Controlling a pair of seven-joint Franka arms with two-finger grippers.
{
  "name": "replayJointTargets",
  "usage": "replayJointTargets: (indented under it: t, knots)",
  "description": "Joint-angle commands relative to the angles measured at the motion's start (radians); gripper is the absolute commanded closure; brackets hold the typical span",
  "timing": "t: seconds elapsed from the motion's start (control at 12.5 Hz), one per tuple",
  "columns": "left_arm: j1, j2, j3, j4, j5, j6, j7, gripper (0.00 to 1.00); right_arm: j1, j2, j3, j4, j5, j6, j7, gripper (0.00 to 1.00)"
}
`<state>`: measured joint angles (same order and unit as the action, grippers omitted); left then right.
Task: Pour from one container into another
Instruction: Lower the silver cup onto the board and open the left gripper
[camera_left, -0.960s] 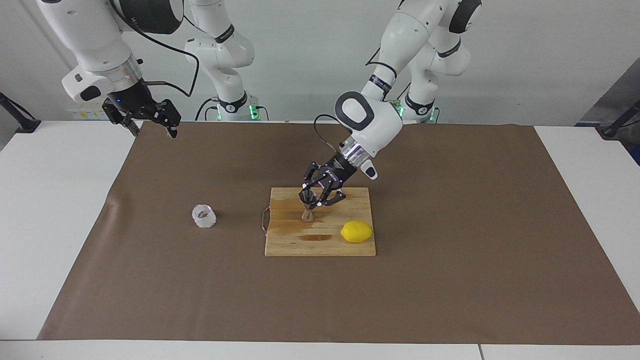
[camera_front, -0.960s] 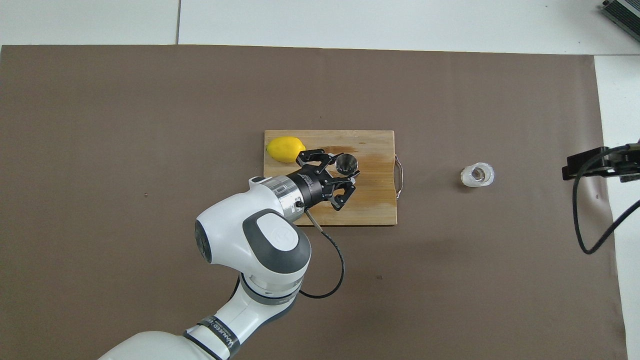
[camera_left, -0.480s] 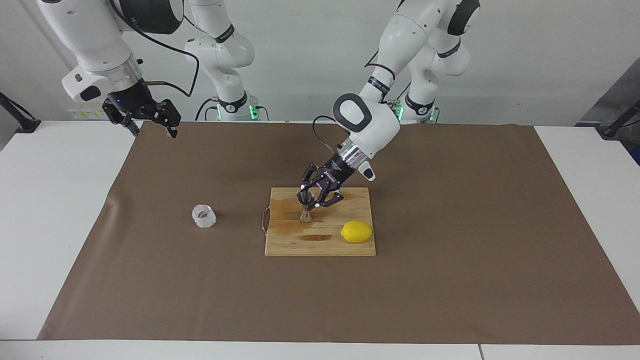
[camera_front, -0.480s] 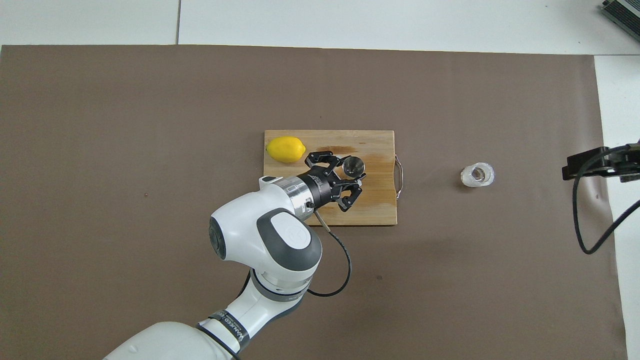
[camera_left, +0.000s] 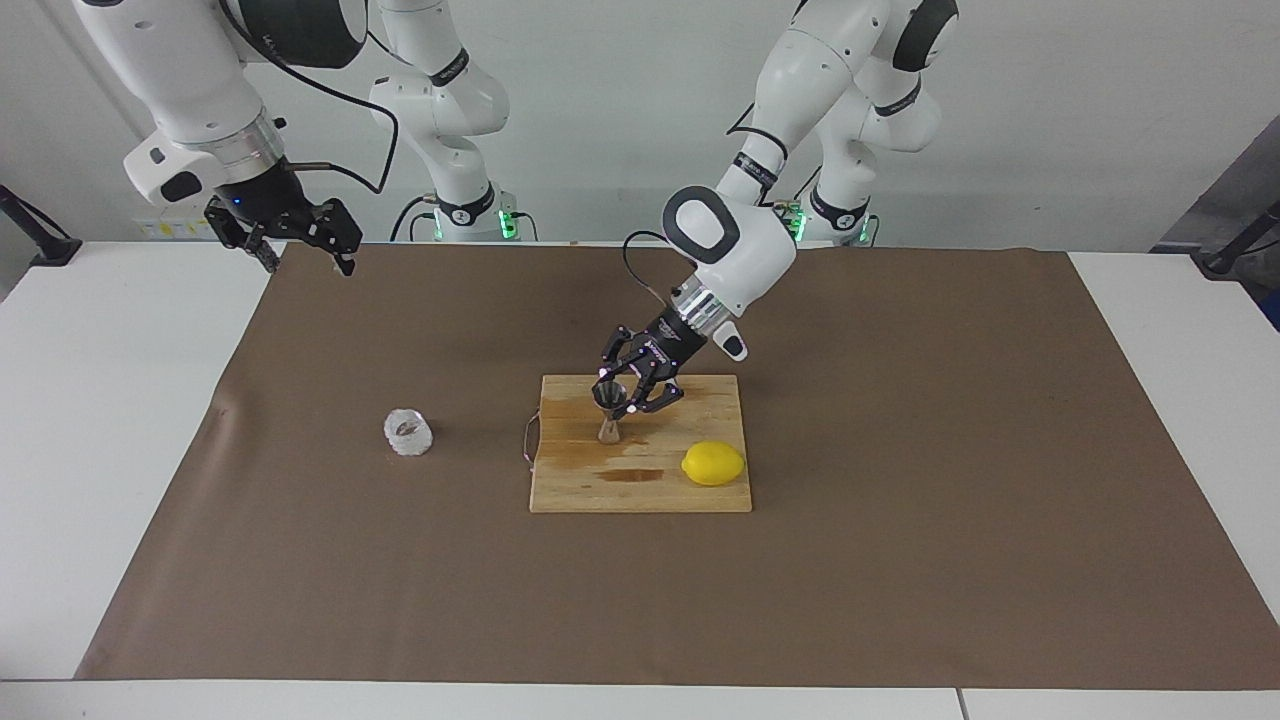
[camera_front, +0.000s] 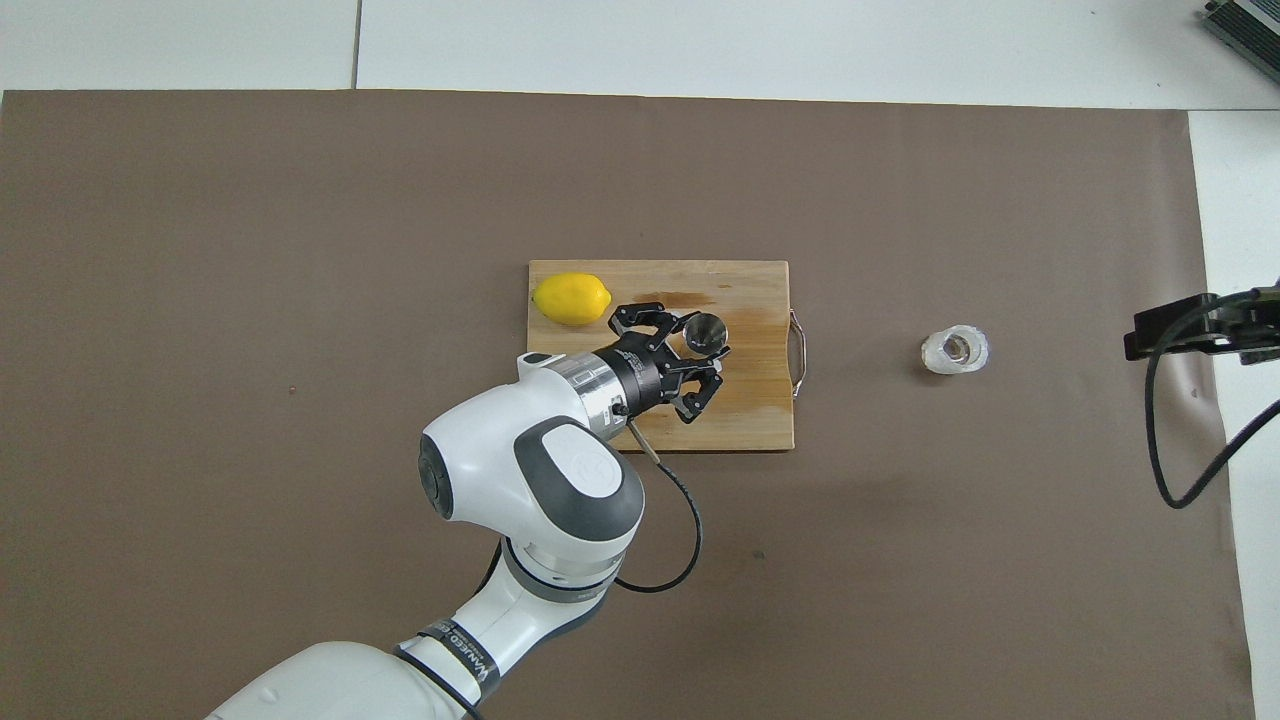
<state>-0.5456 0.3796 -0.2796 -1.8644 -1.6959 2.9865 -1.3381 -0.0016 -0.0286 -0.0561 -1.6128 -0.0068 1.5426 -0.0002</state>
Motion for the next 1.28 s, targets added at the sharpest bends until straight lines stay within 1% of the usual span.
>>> replayJointTargets:
  t: [0.0,0.08,0.48,0.64,0.72,0.88,1.04,1.2]
  knots:
    - [-0.014,0.01,0.005,0.013,0.012,0.025,0.004,0.31,-0.011,-0.01,0.01,0.001,-0.01,-0.016,0.008,0.0]
    - [-0.014,0.01,0.005,0.013,0.013,0.025,0.004,0.0,-0.011,-0.01,0.01,0.001,-0.01,-0.016,0.008,0.0]
    - [-0.014,0.01,0.005,0.019,0.016,0.039,0.004,0.0,-0.011,-0.01,0.01,0.001,-0.01,-0.016,0.008,0.0]
    - [-0.016,-0.004,0.005,0.027,0.038,0.043,0.0,0.0,-0.011,-0.01,0.01,0.001,-0.01,-0.016,0.008,0.0]
    - [-0.014,-0.017,0.003,0.027,0.036,0.045,-0.004,0.0,-0.011,-0.01,0.01,0.001,-0.01,-0.016,0.008,0.0]
    - [-0.01,-0.08,-0.001,0.024,0.036,0.043,-0.027,0.0,-0.011,-0.01,0.01,0.001,-0.01,-0.016,0.008,0.0]
    - [0.0,-0.108,0.003,0.022,0.041,0.04,-0.02,0.0,-0.011,-0.01,0.01,-0.001,-0.01,-0.016,0.008,0.0]
    - [0.015,-0.148,0.01,0.002,0.091,0.034,-0.003,0.0,-0.011,-0.01,0.01,0.001,-0.01,-0.016,0.008,0.0]
